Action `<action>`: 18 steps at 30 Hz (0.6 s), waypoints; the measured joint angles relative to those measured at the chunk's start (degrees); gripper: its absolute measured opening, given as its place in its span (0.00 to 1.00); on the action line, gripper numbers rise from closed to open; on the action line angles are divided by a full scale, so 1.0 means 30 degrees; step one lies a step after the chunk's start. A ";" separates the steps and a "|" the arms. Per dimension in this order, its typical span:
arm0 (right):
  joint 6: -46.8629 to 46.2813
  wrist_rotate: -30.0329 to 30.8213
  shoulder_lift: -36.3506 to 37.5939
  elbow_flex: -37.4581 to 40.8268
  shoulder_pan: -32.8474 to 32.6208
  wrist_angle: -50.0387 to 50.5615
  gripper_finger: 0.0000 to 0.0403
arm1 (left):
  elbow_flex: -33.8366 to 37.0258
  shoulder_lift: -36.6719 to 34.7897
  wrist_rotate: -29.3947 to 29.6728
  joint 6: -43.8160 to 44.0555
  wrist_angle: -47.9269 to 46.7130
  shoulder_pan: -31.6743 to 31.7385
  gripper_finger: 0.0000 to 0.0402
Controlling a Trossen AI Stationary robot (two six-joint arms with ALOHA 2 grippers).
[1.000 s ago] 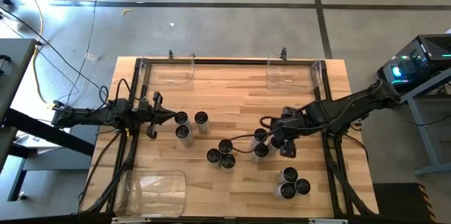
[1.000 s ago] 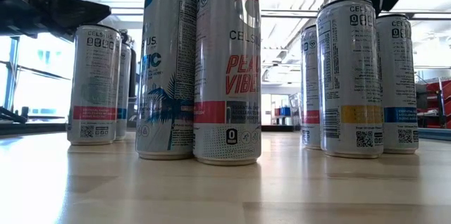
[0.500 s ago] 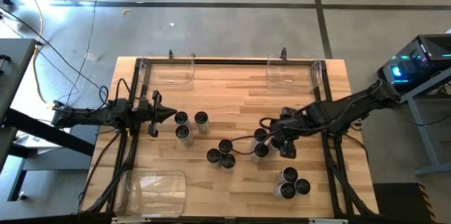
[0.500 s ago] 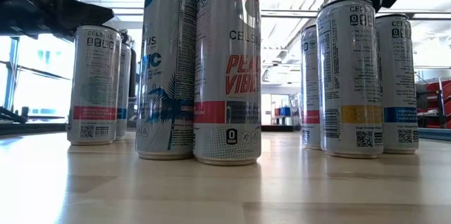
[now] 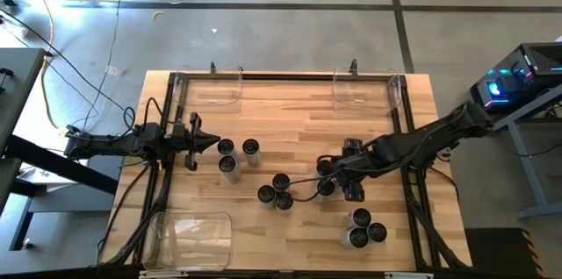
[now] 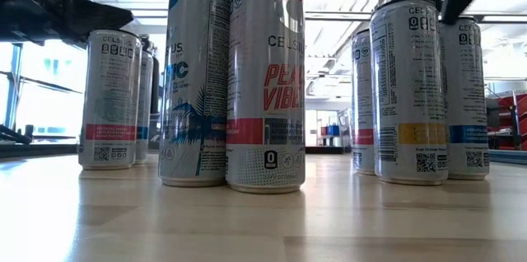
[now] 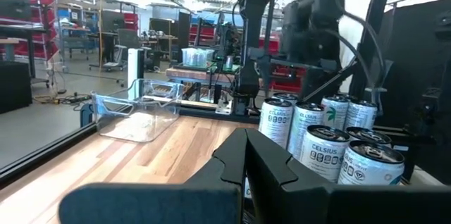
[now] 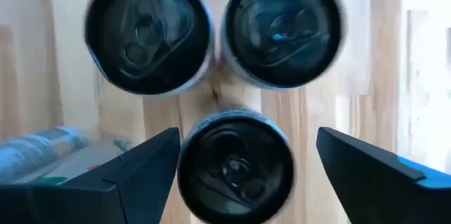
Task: Sort soda cans
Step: Put the white-blue soda can into the top right transparent bin
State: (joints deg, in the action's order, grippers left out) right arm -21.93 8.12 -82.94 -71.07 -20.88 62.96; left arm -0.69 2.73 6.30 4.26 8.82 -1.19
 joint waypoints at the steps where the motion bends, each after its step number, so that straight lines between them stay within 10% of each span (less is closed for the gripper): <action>1: -0.0030 -0.0086 -0.0199 0.0000 0.0000 0.0076 0.82 | 0.0000 0.0004 0.0090 0.0002 0.0001 0.0000 0.00; 11: -0.0378 -0.0359 -0.1274 0.0000 -0.0058 0.1307 0.80 | 0.0000 0.0005 0.0161 0.0005 -0.0007 0.0000 0.00; 18: -0.0100 -0.0204 -0.1348 0.0000 -0.0058 0.1492 0.60 | 0.0000 -0.0003 0.0161 0.0010 -0.0044 0.0000 0.00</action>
State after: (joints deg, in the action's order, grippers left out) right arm -22.23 7.50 -86.98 -71.07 -21.06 67.44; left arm -0.69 2.72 6.79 4.29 8.69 -1.19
